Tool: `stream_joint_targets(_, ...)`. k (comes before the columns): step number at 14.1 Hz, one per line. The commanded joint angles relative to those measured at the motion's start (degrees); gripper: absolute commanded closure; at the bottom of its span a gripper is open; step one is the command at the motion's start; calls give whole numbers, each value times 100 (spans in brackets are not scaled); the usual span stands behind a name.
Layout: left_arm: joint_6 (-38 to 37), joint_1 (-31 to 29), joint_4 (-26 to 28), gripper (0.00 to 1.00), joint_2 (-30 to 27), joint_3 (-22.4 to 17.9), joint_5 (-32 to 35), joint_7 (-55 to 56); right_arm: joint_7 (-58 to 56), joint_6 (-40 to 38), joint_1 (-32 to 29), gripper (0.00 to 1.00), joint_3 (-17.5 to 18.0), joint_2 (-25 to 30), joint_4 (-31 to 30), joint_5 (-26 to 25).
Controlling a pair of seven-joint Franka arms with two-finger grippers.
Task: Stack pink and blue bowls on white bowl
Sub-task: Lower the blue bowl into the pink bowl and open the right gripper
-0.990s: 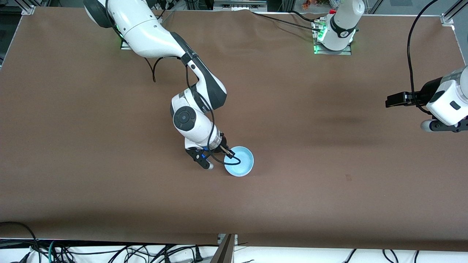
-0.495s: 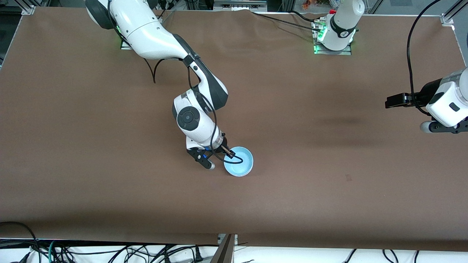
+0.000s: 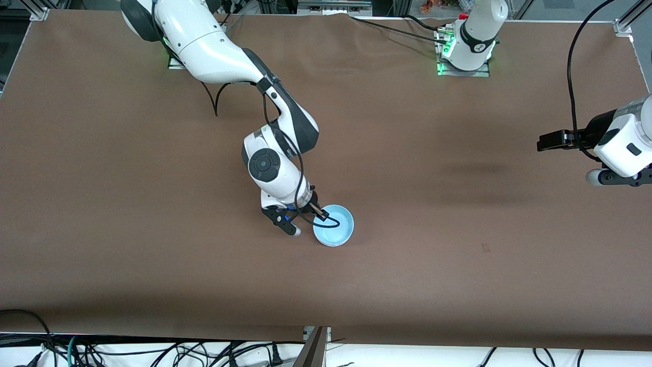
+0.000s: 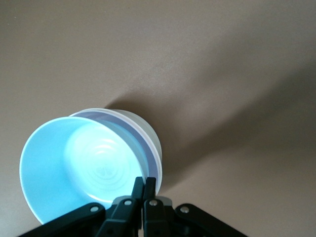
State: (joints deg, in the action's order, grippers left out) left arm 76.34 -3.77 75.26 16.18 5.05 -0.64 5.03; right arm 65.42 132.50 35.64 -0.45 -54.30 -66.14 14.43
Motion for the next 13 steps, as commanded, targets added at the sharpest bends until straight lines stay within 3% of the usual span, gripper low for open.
stream_joint_targets(1,-58,-1,-188,0,78,-13,64,-125,103,22,48,100,-34,-107,206,-108)
stream_joint_targets(5,-58,-1,-196,0,78,-5,64,-125,85,4,39,89,-34,-107,189,-265)
stream_joint_targets(8,-58,-1,-196,0,78,-5,64,-125,85,-31,31,67,-34,-64,189,-275)
stream_joint_targets(9,-58,-1,-188,0,78,-5,64,-125,85,-110,22,52,-43,-46,206,-257)
stream_joint_targets(11,-58,-1,-196,0,78,-5,64,-125,59,-242,-22,38,-52,50,224,-248)
stream_joint_targets(13,-58,8,-196,0,87,-5,64,-125,59,-242,-22,37,-52,60,224,-248)
